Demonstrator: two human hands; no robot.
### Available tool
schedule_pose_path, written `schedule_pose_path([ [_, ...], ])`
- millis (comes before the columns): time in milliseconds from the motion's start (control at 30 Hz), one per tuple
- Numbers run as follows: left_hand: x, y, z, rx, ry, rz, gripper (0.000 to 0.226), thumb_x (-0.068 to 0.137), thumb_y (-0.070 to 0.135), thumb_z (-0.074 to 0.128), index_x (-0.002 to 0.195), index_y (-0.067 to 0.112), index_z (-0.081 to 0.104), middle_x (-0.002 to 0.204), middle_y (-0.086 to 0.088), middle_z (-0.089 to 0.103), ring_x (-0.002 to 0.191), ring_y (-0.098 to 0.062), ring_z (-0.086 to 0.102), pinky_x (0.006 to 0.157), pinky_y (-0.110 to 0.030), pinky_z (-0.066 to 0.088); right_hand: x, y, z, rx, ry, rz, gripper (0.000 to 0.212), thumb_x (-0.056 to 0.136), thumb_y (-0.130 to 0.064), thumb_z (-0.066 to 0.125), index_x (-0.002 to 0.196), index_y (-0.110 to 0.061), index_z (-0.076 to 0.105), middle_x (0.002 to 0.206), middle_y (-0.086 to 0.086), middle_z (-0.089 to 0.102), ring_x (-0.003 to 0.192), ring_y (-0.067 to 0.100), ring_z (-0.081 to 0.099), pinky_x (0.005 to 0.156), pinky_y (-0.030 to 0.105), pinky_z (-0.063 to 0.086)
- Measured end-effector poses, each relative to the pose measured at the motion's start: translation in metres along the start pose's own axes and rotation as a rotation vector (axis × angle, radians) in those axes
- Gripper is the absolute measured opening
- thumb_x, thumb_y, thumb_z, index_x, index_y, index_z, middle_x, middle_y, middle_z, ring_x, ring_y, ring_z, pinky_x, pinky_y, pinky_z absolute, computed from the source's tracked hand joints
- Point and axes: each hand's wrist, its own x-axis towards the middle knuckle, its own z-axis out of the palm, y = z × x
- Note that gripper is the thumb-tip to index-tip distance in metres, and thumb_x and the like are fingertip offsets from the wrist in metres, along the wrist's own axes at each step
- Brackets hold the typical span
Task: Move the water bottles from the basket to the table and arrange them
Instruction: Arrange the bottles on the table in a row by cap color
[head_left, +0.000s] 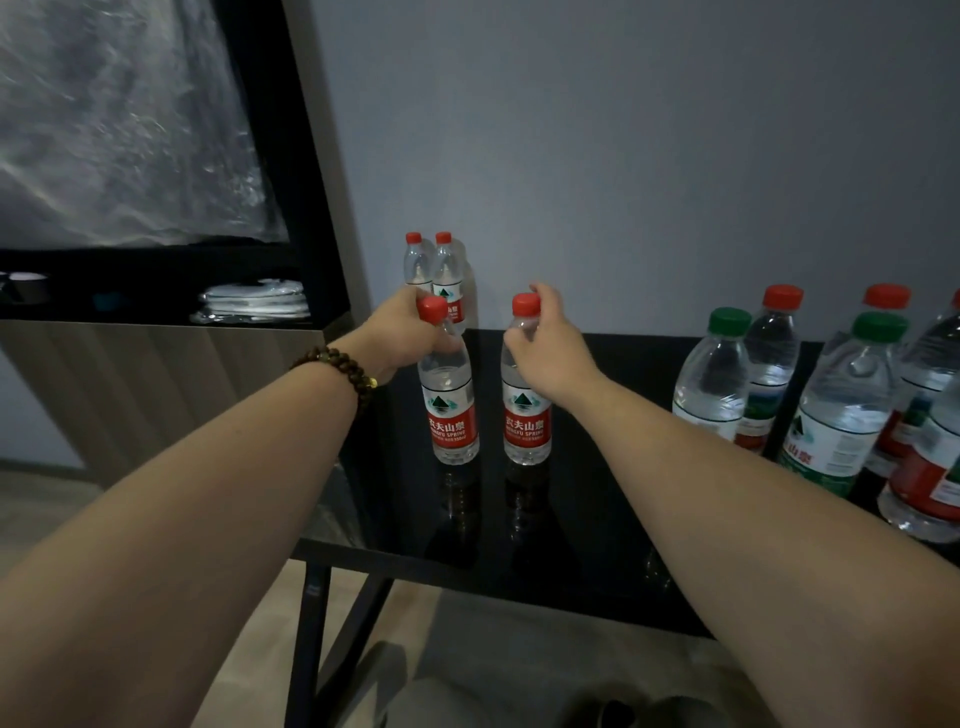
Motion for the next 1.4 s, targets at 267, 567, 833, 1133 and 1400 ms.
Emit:
schedule_pose_path([
  [267, -0.03, -0.12, 0.072, -0.071, 0.073, -0.16, 0.092, 0.066, 0.019, 0.096, 0.142, 0.018, 0.045, 0.131, 0.001, 0.065, 0.12, -0.019, 0.062, 0.105, -0.041, 0.051, -0.057, 0.088, 0.04, -0.102, -0.003, 0.23, 0.101, 0.079, -0.026, 0.086, 0.157, -0.034, 0.022, 0.151, -0.002, 0.047, 0.14, 0.022, 0.048, 0.113, 0.049, 0.044],
  [567, -0.016, -0.135, 0.095, -0.083, 0.245, -0.14, 0.07, 0.074, 0.029, 0.093, 0.13, 0.019, 0.053, 0.127, 0.002, 0.067, 0.114, -0.016, 0.065, 0.098, -0.036, 0.055, -0.044, 0.11, 0.054, -0.321, 0.035, 0.241, 0.075, 0.082, -0.037, 0.083, 0.145, -0.027, 0.044, 0.141, -0.003, 0.058, 0.133, 0.02, 0.055, 0.111, 0.048, 0.047],
  [833, 0.001, -0.139, 0.106, -0.076, 0.229, -0.07, 0.063, 0.077, 0.027, 0.091, 0.127, 0.019, 0.055, 0.104, 0.017, 0.06, 0.096, -0.003, 0.059, 0.084, -0.024, 0.048, -0.03, 0.112, 0.068, -0.485, 0.022, 0.118, 0.066, 0.086, -0.043, 0.077, 0.141, -0.023, 0.046, 0.135, -0.001, 0.061, 0.127, 0.02, 0.059, 0.108, 0.046, 0.048],
  [1133, 0.03, -0.139, 0.112, -0.048, 0.235, -0.075, 0.064, 0.069, 0.038, 0.094, 0.117, 0.028, 0.052, 0.098, 0.018, 0.059, 0.094, -0.005, 0.062, 0.079, -0.026, 0.05, -0.01, 0.116, 0.072, -0.488, 0.031, 0.185, 0.075, 0.086, -0.043, 0.077, 0.147, -0.02, 0.041, 0.139, 0.001, 0.058, 0.131, 0.022, 0.055, 0.111, 0.047, 0.044],
  [1400, 0.048, -0.148, 0.105, 0.002, 0.19, -0.029, 0.065, 0.069, 0.032, 0.095, 0.12, 0.022, 0.056, 0.103, 0.015, 0.063, 0.091, -0.001, 0.063, 0.07, -0.014, 0.046, 0.012, 0.12, 0.077, -0.453, 0.046, 0.271, 0.08, 0.084, -0.043, 0.08, 0.148, -0.026, 0.035, 0.139, 0.004, 0.057, 0.129, 0.027, 0.055, 0.107, 0.048, 0.044],
])
